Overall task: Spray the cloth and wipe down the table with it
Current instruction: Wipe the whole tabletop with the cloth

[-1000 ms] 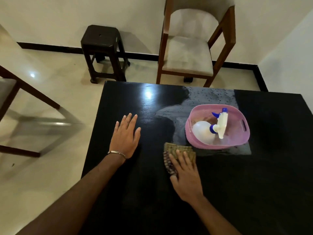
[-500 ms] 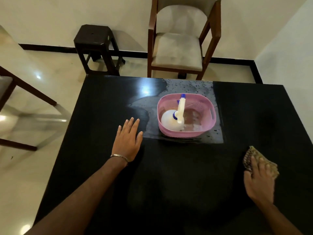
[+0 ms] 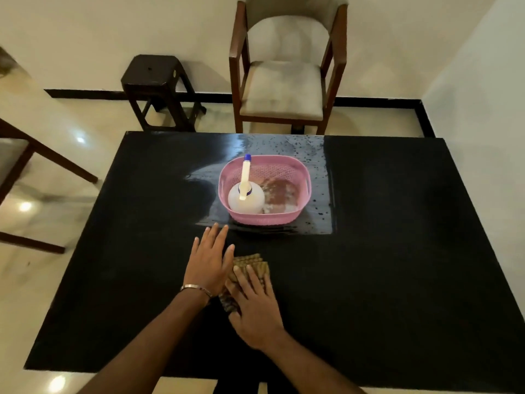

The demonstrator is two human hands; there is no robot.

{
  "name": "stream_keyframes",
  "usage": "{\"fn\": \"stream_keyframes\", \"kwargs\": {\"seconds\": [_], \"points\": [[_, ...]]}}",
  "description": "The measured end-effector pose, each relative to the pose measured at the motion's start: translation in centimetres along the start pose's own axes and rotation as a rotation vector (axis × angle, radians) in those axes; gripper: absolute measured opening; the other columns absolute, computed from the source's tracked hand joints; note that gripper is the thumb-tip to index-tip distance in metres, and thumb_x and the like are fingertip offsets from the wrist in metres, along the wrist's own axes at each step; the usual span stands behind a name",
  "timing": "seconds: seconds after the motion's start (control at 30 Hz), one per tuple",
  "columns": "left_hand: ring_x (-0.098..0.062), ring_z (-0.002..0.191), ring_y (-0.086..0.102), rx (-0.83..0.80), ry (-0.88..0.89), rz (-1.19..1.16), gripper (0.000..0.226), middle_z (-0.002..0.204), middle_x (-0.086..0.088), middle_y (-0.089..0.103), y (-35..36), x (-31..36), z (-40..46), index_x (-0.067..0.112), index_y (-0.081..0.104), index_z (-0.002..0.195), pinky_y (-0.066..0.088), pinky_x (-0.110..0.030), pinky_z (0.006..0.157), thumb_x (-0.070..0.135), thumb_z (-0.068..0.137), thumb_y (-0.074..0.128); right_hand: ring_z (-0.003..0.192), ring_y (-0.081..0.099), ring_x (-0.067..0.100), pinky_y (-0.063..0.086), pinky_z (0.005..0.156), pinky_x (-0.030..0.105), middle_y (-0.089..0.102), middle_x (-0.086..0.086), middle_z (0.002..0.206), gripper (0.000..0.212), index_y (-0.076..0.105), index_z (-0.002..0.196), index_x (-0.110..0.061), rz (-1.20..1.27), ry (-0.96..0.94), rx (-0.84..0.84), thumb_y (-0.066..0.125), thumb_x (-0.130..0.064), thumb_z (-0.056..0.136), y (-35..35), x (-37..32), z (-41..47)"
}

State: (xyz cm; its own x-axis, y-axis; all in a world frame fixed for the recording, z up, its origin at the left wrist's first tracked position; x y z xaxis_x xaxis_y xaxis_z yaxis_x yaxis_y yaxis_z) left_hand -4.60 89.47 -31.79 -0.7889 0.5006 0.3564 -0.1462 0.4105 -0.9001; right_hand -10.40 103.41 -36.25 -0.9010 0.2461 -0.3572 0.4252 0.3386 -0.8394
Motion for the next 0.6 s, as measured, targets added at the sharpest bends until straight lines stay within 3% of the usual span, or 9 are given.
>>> {"fn": "stream_keyframes", "kwargs": {"seconds": [0.1,0.2,0.3,0.4,0.47,0.6], "points": [[-0.016,0.149,0.007,0.004,0.022,-0.030,0.054,0.160,0.000,0.015,0.6,1.2,0.0,0.024,0.020,0.152,0.005,-0.040,0.120,0.042,0.101,0.026,0.153,-0.004,0.020,-0.009,0.122,0.048,0.002,-0.009,0.166,0.074,0.013,0.156,-0.040,0.030,0.076,0.107,0.036,-0.047,0.086,-1.4,6.5,-1.5],[-0.016,0.148,0.008,-0.010,0.046,-0.017,0.054,0.160,0.001,0.015,1.5,2.2,0.1,0.025,0.019,0.151,0.005,-0.039,0.120,0.043,0.101,0.025,0.153,0.009,0.024,0.002,0.123,0.048,0.010,-0.004,0.164,0.075,0.019,0.156,-0.036,0.024,0.479,0.287,0.031,-0.048,0.083,-3.6,17.6,-5.2],[-0.015,0.148,0.008,-0.013,0.061,-0.026,0.054,0.160,0.002,0.016,2.1,3.2,0.2,0.025,0.019,0.151,0.005,-0.038,0.120,0.043,0.101,0.025,0.153,0.005,0.028,0.009,0.123,0.053,0.010,0.004,0.166,0.067,0.010,0.158,-0.032,0.077,0.846,0.300,0.035,-0.043,0.097,-5.4,27.0,-10.0],[-0.015,0.148,0.008,-0.019,0.065,-0.037,0.054,0.160,0.002,0.016,2.5,3.4,0.2,0.026,0.018,0.151,0.005,-0.038,0.120,0.044,0.101,0.024,0.153,-0.001,0.030,0.006,0.122,0.057,0.002,0.005,0.167,0.066,0.007,0.159,-0.030,0.190,1.057,0.354,0.034,-0.042,0.100,-5.4,27.9,-10.7],[-0.015,0.148,0.008,-0.022,0.059,-0.034,0.054,0.160,0.003,0.015,2.6,3.1,0.3,0.026,0.018,0.151,0.006,-0.038,0.120,0.044,0.101,0.024,0.153,0.000,0.033,0.003,0.121,0.057,0.005,0.007,0.167,0.069,0.008,0.159,-0.029,0.171,1.058,0.358,0.035,-0.043,0.098,-4.6,24.0,-8.3],[-0.014,0.148,0.011,-0.006,0.036,-0.080,0.054,0.159,0.001,0.018,1.9,2.0,0.5,0.022,0.021,0.151,0.010,-0.038,0.121,0.041,0.101,0.027,0.153,-0.001,0.029,-0.009,0.121,0.053,0.003,0.002,0.165,0.073,0.013,0.157,-0.031,0.083,0.591,0.284,0.033,-0.045,0.088,-2.2,10.9,-3.5]]}}
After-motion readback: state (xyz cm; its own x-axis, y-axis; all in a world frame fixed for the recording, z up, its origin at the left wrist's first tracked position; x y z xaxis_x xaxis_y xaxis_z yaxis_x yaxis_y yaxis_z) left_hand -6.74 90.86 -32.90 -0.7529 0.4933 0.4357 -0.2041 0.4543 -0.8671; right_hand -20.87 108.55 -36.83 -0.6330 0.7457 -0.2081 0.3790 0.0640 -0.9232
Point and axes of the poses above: each hand's wrist, its own z-axis towards the middle knuckle, its own y-axis out of the palm, x = y × z, the point moved 3 cm from there along z, towards the middle knuckle
